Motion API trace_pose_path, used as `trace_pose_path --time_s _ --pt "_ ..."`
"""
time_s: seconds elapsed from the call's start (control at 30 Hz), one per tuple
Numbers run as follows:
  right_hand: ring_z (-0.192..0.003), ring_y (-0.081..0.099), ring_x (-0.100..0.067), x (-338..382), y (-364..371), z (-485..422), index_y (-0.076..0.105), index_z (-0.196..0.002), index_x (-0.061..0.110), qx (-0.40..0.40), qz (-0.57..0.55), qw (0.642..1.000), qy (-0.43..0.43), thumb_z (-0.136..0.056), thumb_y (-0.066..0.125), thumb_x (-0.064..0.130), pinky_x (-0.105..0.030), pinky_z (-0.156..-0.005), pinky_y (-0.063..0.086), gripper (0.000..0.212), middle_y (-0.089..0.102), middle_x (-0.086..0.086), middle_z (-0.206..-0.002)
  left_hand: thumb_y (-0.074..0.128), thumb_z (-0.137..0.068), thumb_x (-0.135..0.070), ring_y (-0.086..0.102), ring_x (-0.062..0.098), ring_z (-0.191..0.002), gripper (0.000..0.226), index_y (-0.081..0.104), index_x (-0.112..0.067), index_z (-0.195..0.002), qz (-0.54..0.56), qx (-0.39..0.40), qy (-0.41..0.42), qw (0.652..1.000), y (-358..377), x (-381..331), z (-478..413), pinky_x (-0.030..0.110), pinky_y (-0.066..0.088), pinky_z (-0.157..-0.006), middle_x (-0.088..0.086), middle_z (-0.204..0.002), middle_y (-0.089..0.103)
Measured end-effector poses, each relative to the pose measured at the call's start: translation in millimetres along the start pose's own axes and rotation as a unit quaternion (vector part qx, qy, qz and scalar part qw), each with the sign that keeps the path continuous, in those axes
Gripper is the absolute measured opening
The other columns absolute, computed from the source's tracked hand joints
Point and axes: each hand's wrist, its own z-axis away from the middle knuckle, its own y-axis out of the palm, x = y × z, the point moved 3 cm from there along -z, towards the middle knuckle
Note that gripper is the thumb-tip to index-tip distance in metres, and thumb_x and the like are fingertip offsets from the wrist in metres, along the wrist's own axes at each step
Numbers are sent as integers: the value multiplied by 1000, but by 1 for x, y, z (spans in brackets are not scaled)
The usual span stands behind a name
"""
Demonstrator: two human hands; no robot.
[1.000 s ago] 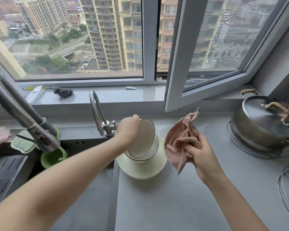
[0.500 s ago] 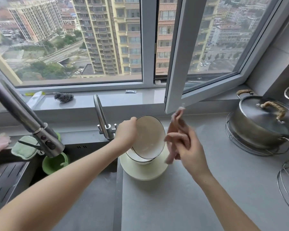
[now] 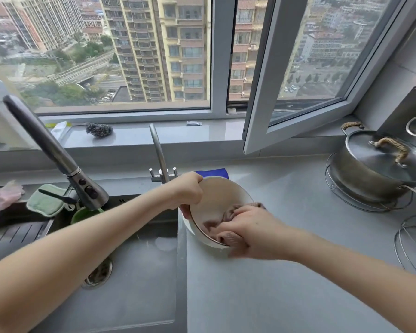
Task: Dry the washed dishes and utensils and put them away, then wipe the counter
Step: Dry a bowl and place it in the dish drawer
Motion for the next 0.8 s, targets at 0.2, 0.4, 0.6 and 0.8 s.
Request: trace_pose_path --time_s 0.2,0.4,0.6,0.8 --pt "-52 47 -22 13 -5 29 54 -70 19 -43 209 973 -91 -66 49 6 -30 -60 45 15 52 5 -57 49 -80 2 67 27 -83 32 64 -21 -95 148 61 71 985 6 7 21 35 58 -66 5 -87 68" --pt "-52 45 -20 40 -2 47 56 -69 18 -58 194 972 -116 -61 46 6 -29 -58 42 18 50 6 -56 55 -79 -27 65 26 -101 48 57 -17 -126 461 211 57 860 44 45 60 40 55 -78 10 -117 66" --pt "-67 54 -19 87 18 18 63 -94 24 13 -30 999 -38 -76 68 20 -31 -69 46 18 58 12 -72 53 -85 -33 66 32 -81 34 64 -9 -108 563 72 -63 821 71 89 78 43 50 -81 12 -87 71" --pt "-123 36 9 129 75 -46 34 -141 12 206 -288 935 15 -99 14 54 -28 -107 24 63 46 17 -126 48 -89 -49 70 31 -81 55 67 2 -97 589 7 -117 799 71 136 96 36 55 -81 17 -89 72"
